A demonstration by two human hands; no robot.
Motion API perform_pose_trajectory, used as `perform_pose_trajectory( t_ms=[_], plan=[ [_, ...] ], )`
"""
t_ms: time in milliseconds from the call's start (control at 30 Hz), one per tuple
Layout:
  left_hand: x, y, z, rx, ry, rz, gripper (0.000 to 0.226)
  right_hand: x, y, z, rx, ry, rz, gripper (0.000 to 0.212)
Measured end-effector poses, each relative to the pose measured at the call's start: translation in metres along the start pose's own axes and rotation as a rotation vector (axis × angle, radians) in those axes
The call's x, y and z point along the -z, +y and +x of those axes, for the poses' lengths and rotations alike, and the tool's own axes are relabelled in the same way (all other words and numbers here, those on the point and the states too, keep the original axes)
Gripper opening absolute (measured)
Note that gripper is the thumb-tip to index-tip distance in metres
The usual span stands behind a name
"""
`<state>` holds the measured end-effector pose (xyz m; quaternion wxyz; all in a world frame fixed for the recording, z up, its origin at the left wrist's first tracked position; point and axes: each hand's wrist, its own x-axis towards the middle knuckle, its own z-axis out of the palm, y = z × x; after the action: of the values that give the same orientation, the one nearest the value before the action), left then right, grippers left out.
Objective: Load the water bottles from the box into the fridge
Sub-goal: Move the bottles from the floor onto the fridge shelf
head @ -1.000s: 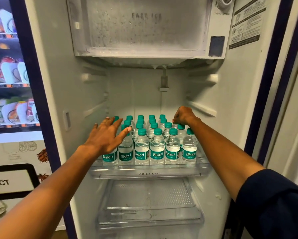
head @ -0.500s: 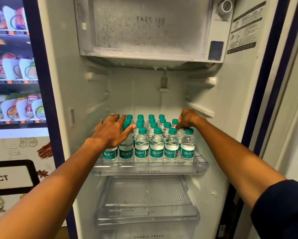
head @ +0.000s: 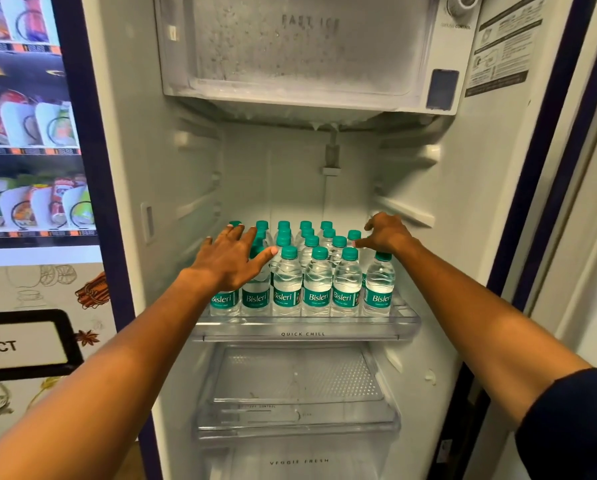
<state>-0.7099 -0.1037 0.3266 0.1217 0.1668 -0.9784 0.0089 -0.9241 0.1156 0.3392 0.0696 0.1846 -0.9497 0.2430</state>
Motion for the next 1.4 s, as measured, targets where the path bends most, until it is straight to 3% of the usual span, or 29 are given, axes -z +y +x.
perform_pose_trajectory(
  t_ms=[167,333,567,833,1167,1400],
  plan=[
    [-0.003,0.008,0.010,-0.013,0.062,-0.024,0.088,-0.010,-0.022,-0.009,0.160,0.157,-0.051,0.069],
    [-0.008,0.013,0.031,-0.024,0.111,-0.015,0.086,-0.019,-0.046,-0.015,0.280,0.191,-0.254,0.082],
    [-0.005,0.017,0.083,-0.042,0.057,-0.029,0.075,-0.021,-0.065,0.014,0.258,0.083,-0.327,0.085],
    [0.019,0.021,0.094,-0.049,-0.046,0.081,0.080,-0.019,-0.081,0.012,0.177,-0.111,-0.288,0.086],
    [0.073,0.046,0.050,-0.028,-0.193,0.070,0.080,0.040,-0.098,-0.041,0.133,-0.260,-0.314,0.083],
    [0.151,0.052,0.010,-0.026,-0.257,0.041,0.080,0.112,-0.114,-0.089,0.111,-0.285,-0.244,0.086]
  ],
)
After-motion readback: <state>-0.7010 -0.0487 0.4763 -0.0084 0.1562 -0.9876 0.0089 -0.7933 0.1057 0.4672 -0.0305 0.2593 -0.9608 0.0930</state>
